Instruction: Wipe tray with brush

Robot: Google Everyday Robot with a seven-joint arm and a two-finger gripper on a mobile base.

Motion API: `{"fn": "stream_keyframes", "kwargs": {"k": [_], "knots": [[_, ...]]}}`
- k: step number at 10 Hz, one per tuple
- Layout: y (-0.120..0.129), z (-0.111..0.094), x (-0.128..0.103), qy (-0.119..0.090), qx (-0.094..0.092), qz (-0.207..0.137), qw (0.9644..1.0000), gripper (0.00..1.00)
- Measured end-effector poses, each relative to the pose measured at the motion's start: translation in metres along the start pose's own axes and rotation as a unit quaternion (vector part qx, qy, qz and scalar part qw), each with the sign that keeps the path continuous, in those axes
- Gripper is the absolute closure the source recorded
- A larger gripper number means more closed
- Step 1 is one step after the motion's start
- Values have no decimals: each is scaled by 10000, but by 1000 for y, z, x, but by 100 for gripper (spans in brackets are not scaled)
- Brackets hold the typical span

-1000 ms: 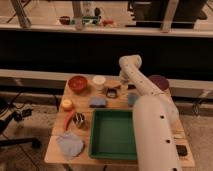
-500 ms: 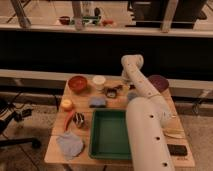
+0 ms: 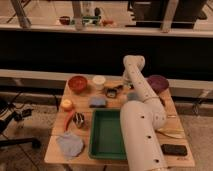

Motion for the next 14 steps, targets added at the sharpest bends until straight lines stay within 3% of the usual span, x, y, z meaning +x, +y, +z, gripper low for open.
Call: {"fn": "stream_keyframes", "kwargs": {"k": [3, 6, 9, 14], "knots": [[4, -4, -2, -79, -15, -60, 9999, 68], [8, -41, -8, -201, 282, -124, 9993, 97], [17, -85, -16, -383, 684, -222, 9967, 100], [31, -163, -32, -720, 1405, -286, 9871, 100]]}}
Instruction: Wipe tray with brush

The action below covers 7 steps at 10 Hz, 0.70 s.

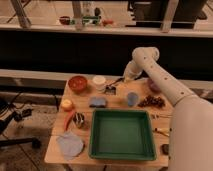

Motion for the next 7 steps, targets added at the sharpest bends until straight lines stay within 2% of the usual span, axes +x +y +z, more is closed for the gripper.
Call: {"fn": "stream_keyframes", "kwargs": {"k": [3, 4, 7], "knots": [[24, -45, 7, 29, 224, 58, 9997, 100], [41, -57, 12, 83, 247, 72, 9996, 100], [80, -78, 17, 271, 214, 52, 9994, 100]]}}
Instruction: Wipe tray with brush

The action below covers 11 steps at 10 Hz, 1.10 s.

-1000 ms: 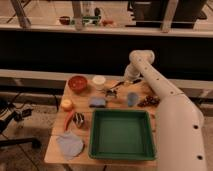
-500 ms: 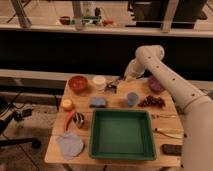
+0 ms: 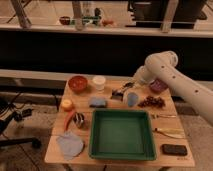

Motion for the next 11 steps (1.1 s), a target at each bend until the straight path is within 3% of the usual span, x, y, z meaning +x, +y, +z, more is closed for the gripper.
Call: {"fn": "stream_keyframes", "kwargs": {"k": [2, 4, 6, 9, 11], "knots": [[24, -10, 11, 174, -81, 28, 9998, 100], [42, -15, 32, 495, -117, 84, 9987, 100], [50, -14, 41, 716, -120, 88, 9973, 100], [68, -14, 56, 1150, -117, 27, 9933, 100], [81, -20, 65, 1326, -164, 10, 9910, 100]]}}
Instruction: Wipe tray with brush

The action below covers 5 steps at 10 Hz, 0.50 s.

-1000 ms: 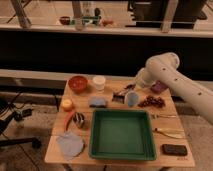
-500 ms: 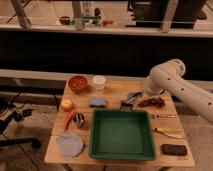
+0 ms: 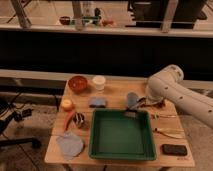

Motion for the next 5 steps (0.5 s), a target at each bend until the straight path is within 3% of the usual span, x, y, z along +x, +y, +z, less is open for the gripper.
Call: {"fn": "stream_keyframes", "kwargs": {"k": [3, 5], "knots": [[25, -12, 20, 288, -91, -37, 9995, 100], [29, -11, 21, 337, -83, -70, 9994, 100]]}}
